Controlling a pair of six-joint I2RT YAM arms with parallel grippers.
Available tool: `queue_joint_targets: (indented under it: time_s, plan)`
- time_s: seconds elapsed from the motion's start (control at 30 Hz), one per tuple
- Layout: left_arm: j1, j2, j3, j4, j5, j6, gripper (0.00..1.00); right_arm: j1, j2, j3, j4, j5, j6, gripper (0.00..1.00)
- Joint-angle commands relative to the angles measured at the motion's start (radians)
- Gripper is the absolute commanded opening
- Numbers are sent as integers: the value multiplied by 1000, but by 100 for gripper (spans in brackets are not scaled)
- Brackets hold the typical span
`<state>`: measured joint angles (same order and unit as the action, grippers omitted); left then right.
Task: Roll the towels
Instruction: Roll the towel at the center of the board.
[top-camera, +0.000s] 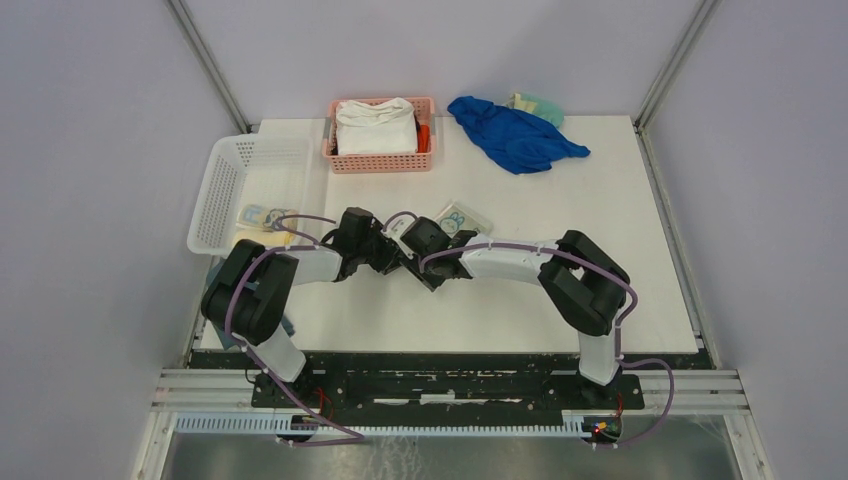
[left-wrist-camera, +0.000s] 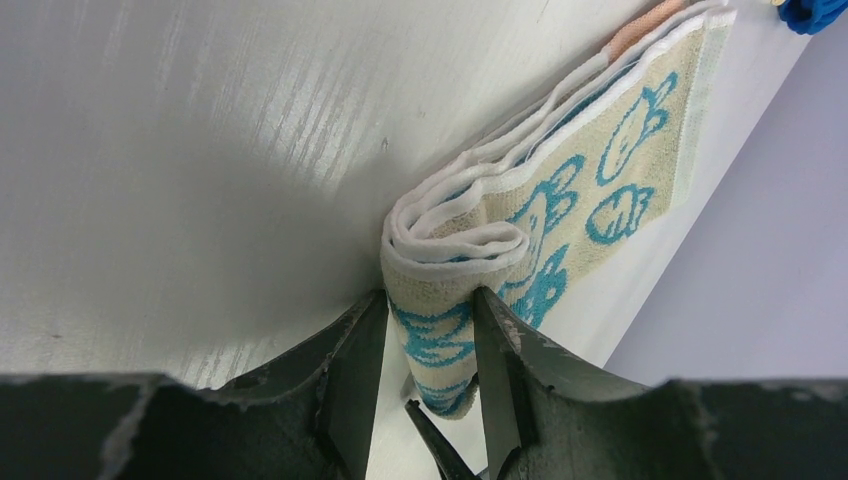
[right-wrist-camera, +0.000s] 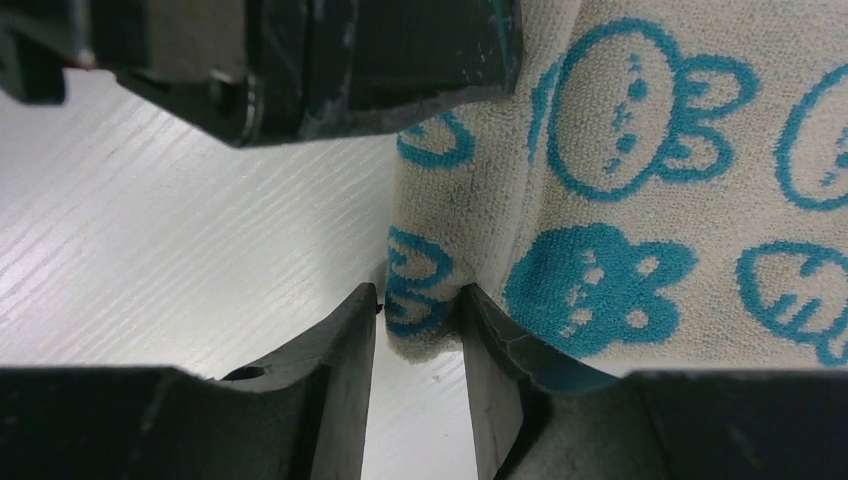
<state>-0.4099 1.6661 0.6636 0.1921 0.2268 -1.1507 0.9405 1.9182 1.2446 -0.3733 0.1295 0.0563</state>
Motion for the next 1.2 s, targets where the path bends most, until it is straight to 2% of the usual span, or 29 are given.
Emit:
queue_joint_targets:
  time_s: [0.0, 0.13, 0.2, 0.37, 0.47, 0.67, 0.87, 0.97, 1.17]
  plan:
    - [-8, 70, -39, -210, -118, 48, 47, 1, 64, -3, -57, 71, -2, 44]
    - [-8, 75, -39, -209, -120, 49, 47, 1, 121, 12, -131, 154, 3, 44]
    - [-8, 81, -40, -205, -116, 45, 47, 1, 145, 18, -155, 177, 6, 40]
    - [-9, 59, -54, -202, -109, 26, 48, 1, 150, 36, -173, 103, 1, 9]
    - [-3, -13, -80, -223, -115, 6, 54, -16, 93, 39, -154, -98, -15, 1]
    - [14, -260, -120, -356, -156, 3, 70, -95, -14, 28, -81, -577, 2, 1]
    - [14, -419, -111, -467, -122, 27, 75, -192, -9, -23, 47, -902, 97, 0]
    - [13, -446, -115, -477, -96, 18, 76, -221, 13, -49, 106, -974, 142, 1]
    - [-2, -408, -92, -426, -66, -15, 77, -225, 39, -50, 93, -957, 131, 1]
